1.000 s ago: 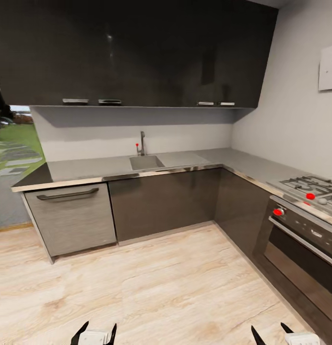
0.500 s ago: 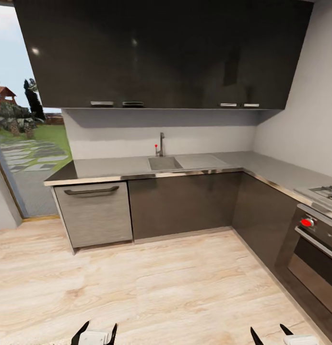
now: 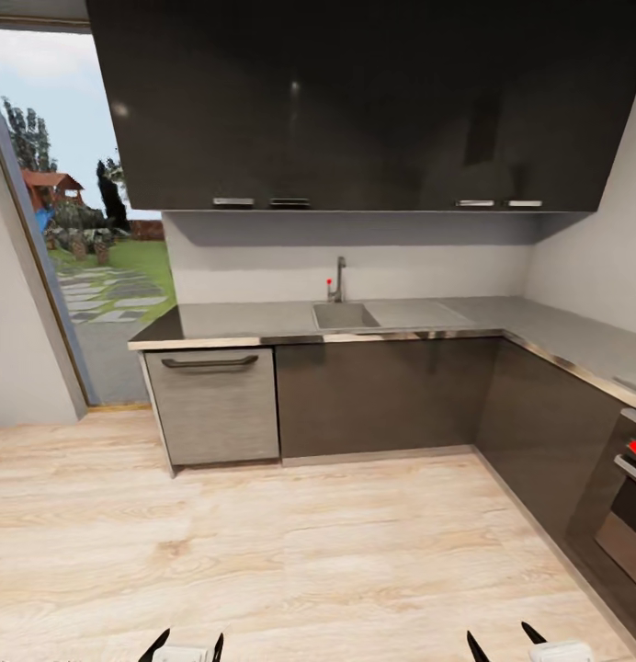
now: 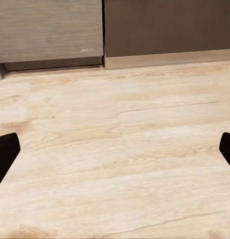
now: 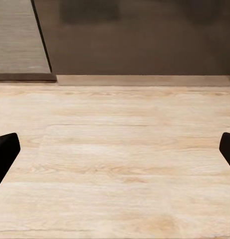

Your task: Put the three can of soda from the living room inside the tash can in the kitchen.

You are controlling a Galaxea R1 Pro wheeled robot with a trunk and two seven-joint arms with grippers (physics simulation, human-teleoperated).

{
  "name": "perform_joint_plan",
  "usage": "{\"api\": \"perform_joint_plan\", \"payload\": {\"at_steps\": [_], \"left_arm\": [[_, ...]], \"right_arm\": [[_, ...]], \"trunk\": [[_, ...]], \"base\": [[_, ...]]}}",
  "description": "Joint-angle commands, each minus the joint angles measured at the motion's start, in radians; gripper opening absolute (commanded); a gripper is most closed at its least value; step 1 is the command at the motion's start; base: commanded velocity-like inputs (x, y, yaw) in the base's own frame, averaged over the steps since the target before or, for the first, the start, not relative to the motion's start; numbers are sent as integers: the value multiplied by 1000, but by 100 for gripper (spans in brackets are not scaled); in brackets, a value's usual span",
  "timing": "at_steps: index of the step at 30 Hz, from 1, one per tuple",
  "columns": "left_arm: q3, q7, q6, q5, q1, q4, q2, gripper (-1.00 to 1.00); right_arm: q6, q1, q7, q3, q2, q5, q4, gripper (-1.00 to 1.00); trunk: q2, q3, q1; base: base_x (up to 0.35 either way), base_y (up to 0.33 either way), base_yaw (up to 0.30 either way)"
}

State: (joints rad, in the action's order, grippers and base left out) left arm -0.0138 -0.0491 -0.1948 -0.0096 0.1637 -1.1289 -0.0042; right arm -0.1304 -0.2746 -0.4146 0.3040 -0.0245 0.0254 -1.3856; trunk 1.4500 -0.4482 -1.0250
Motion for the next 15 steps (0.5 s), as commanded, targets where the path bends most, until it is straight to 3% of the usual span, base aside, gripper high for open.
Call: {"api": "perform_joint_plan", "payload": {"at_steps": [1,7,15], "left_arm": [[0,0,0,0,0,1,0,100],[0,0,0,0,0,3,1,100],[-1,0,0,2,0,2,1,100]], "right_arm": [[0,0,0,0,0,-1,0,100],[0,0,0,-4,1,0,2,100],[0,0,0,-15,1,2,2,100]], "trunk": [[0,0,0],[0,-2,0],[0,-9,0]], "base": [[0,0,65],[0,0,65],[0,0,154]]}}
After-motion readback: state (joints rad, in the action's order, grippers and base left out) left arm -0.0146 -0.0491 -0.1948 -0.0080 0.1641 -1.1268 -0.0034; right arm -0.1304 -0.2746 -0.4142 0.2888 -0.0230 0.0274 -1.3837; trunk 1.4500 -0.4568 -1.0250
